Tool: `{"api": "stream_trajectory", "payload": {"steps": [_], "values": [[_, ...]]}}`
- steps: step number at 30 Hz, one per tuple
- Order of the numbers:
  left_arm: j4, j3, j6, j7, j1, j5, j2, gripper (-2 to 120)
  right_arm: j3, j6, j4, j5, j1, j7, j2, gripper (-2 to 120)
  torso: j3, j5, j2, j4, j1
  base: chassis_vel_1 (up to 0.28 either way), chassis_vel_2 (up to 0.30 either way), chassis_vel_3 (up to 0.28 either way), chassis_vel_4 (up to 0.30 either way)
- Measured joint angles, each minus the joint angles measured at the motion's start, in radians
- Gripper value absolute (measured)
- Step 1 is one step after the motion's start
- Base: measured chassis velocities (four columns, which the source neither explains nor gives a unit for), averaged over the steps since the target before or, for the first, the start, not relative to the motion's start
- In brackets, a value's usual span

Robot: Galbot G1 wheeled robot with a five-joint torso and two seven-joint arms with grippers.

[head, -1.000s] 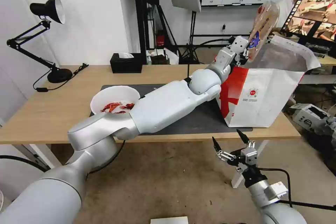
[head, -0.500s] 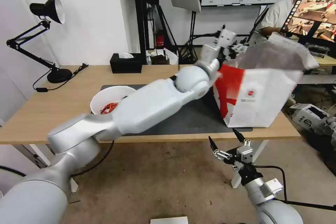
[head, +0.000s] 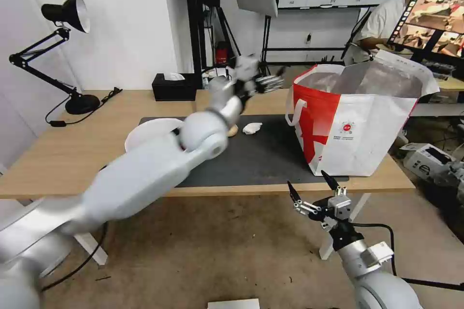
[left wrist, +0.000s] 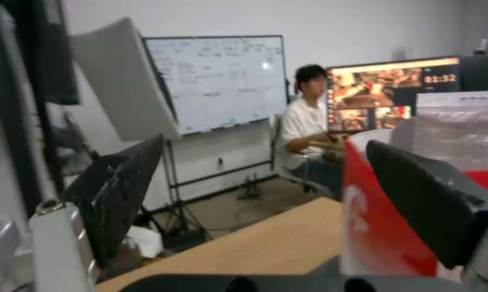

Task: Pick up the trash from the table and place it into the takeout bag.

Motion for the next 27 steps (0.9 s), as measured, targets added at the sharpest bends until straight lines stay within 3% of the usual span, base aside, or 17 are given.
{"api": "stream_trajectory", "payload": {"steps": [3,4,8,10,17,25,27], "values": [[-0.069,-0.103,-0.018,0.017,0.162,0.055,0.066,100,-0.007,0.006,-0.001,0.008,0.007,-0.002,0.001,100,0.000,0.0000,0.000,0.0002,0.000,0.000,0.000,0.000,0.000],[-0.069,-0.103,-0.018,0.017,0.162,0.055,0.066,100,-0.007,0.006,-0.001,0.008,0.007,-0.002,0.001,100,0.000,0.0000,0.000,0.0002,0.000,0.000,0.000,0.000,0.000],[-0.122,-0.212,-0.043,0.040,0.354,0.128,0.100,100,-0.011,0.012,-0.003,0.013,0.010,-0.002,0.001,100,0.000,0.0000,0.000,0.0002,0.000,0.000,0.000,0.000,0.000],[-0.137,-0.242,-0.045,0.041,0.395,0.141,0.101,100,-0.012,0.014,-0.003,0.015,0.010,-0.002,0.001,100,0.000,0.0003,0.000,0.0001,0.000,0.000,0.000,0.000,0.000],[-0.252,-0.464,-0.050,0.084,0.705,0.195,0.108,100,-0.025,0.020,-0.004,0.017,0.006,-0.003,0.002,100,0.000,0.0003,0.000,0.0001,0.000,0.000,0.000,0.000,0.000],[-0.317,-0.570,-0.088,0.095,0.927,0.258,0.075,100,-0.025,0.022,-0.003,0.017,-0.005,-0.003,0.005,100,0.000,0.0005,0.000,-0.0001,0.000,0.000,0.000,0.000,0.000],[-0.326,-0.597,-0.112,0.095,1.020,0.323,0.047,100,-0.024,0.023,-0.003,0.019,-0.011,-0.003,0.008,100,0.000,0.0007,0.000,-0.0002,0.000,0.000,0.000,0.000,0.000]]}}
